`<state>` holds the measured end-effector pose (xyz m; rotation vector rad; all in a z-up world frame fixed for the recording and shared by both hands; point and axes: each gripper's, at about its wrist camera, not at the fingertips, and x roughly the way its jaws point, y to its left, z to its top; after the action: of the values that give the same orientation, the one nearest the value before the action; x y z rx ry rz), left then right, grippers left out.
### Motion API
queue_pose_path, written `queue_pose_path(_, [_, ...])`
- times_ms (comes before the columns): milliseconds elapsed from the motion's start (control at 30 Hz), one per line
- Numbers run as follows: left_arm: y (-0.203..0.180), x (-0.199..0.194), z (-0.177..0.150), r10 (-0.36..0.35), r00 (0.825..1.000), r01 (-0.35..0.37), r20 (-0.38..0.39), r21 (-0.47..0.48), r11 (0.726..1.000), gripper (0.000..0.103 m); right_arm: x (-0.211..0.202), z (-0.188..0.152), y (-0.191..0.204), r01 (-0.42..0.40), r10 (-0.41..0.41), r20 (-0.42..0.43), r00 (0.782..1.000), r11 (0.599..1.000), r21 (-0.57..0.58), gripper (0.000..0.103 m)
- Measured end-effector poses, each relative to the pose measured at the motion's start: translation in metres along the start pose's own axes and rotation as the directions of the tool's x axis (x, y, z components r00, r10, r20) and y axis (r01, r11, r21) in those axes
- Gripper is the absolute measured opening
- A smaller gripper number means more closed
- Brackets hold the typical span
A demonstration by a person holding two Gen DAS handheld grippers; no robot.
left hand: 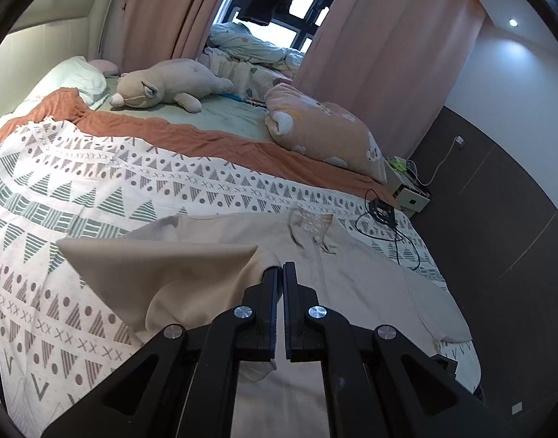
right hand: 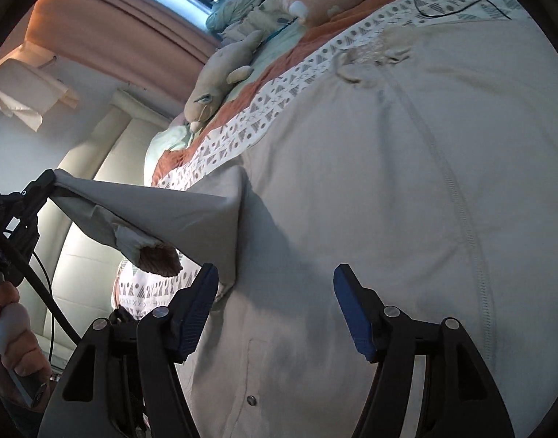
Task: Fold large clothes
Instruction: 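Grasp the jacket sleeve with the right tool and fold it across the body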
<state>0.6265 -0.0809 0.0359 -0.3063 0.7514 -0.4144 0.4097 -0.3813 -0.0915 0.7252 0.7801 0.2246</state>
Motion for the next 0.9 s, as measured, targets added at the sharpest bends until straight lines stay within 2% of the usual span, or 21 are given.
queue_pose_path(167, [-0.019,0.023,-0.017,-0.068,0.996,0.068,-0.053,0.001,0.998,0.005,-0.033,-0.005,-0.030,0.027,-0.031,0.041,0.999,0.994,0.107,0.064])
queue_pose_path(233, [-0.021,0.035,-0.024,-0.132,0.989,0.131,-0.063,-0.022,0.991,0.005,-0.041,-0.005,-0.032,0.029,-0.037,0.061,0.997,0.992,0.127,0.064])
queue_pose_path(300, [-0.022,0.047,-0.030,-0.157,0.985,0.155,-0.071,-0.035,0.987,0.005,-0.048,-0.007,-0.030,0.041,-0.051,0.074,0.996,0.991,0.125,0.064])
queue_pose_path(433, [-0.020,0.077,-0.047,-0.169,0.976,0.159,-0.134,-0.083,0.984,0.005,-0.057,-0.010,-0.034,0.039,-0.047,0.066,0.997,0.992,0.123,0.064])
queue_pose_path(567, [-0.014,0.090,-0.064,-0.152,0.976,0.133,-0.159,-0.120,0.984,0.005,-0.061,-0.002,-0.051,0.021,-0.032,0.071,0.997,0.987,0.159,0.064])
queue_pose_path(733, [0.004,0.068,-0.078,-0.120,0.991,0.107,-0.062,-0.181,0.978,0.006,-0.067,0.003,-0.059,0.014,-0.028,0.086,0.996,0.987,0.162,0.064])
queue_pose_path(800, [0.013,0.050,-0.087,-0.094,0.995,0.086,-0.027,-0.207,0.975,0.018,-0.069,0.002,-0.056,0.012,-0.025,0.088,0.996,0.988,0.153,0.064])
queue_pose_path(833, [0.018,0.042,-0.090,-0.077,0.997,0.073,-0.010,-0.217,0.973,0.047,-0.069,0.002,-0.055,0.012,-0.025,0.087,0.996,0.989,0.145,0.064])
queue_pose_path(867, [0.024,0.034,-0.096,-0.065,0.998,0.065,0.009,-0.226,0.972,0.098,-0.069,0.001,-0.052,0.014,-0.026,0.085,0.996,0.991,0.134,0.064])
queue_pose_path(900, [0.030,0.024,-0.103,-0.059,0.998,0.067,0.038,-0.237,0.969,0.102,-0.068,0.001,-0.049,0.015,-0.025,0.084,0.996,0.993,0.120,0.064])
